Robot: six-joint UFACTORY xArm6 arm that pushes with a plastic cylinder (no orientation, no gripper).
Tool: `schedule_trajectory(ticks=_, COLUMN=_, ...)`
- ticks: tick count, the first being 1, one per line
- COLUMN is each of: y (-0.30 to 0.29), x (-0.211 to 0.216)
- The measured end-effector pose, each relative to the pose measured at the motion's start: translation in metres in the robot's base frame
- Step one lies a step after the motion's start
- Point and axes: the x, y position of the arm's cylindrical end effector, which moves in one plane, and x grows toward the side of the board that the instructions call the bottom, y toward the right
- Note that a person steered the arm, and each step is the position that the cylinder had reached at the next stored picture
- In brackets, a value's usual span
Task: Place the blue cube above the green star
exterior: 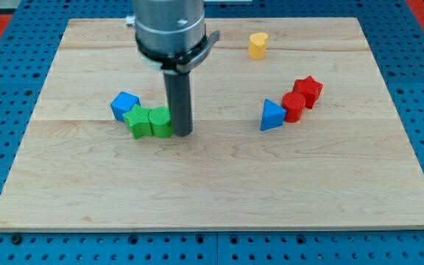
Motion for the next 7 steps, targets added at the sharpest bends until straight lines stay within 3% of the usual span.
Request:
schedule_trajectory(ticks=2, y=-0.057, x=0.01)
schedule_trajectory(ticks=4, y=-0.173, x=-0.002)
schedule_trajectory(ticks=5, y=-0.183, x=-0.042)
schedule_trajectory(ticks=7, y=-0.147, x=-0.059)
